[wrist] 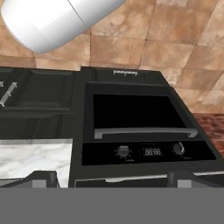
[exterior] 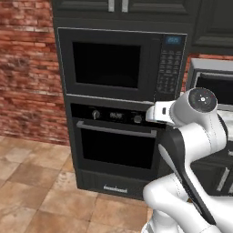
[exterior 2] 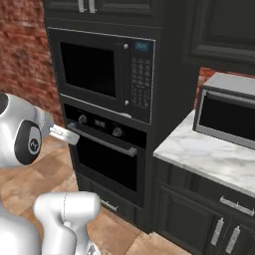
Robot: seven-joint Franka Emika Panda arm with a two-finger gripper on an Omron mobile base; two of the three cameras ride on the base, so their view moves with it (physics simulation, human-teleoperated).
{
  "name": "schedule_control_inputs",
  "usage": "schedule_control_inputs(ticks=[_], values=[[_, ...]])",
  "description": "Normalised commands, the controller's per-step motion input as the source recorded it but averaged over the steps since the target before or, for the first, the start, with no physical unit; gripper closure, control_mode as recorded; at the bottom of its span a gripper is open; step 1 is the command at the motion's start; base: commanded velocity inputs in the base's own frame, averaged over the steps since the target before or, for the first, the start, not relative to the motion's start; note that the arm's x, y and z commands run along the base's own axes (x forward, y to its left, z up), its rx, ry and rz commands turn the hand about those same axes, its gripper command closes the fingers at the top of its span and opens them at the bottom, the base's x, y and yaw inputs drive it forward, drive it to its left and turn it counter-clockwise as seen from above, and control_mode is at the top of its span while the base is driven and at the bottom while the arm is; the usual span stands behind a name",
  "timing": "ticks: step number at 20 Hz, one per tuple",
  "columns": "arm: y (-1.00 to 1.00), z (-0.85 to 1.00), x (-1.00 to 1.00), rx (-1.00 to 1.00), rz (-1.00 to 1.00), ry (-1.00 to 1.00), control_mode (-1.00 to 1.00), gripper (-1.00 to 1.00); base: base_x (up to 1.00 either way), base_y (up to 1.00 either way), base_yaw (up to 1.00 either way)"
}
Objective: Pick the avocado and bread from the counter and place them on the plate. Then pick the jam from the cabinet and place it next to the plate. Lastly close the cabinet door.
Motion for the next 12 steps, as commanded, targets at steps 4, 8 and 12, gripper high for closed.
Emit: schedule_control_inputs(ticks=[4, 8, 12], values=[[0.00, 0.00, 0.00, 0.00, 0.00, 0.00, 1.00, -1.00, 0.00, 0.00, -0.26], [0.00, 0.00, 0.00, 0.00, 0.00, 0.00, 1.00, -1.00, 0.00, 0.00, -0.23], [0.00, 0.00, 0.00, 0.00, 0.00, 0.00, 1.00, -1.00, 0.00, 0.00, -0.18]])
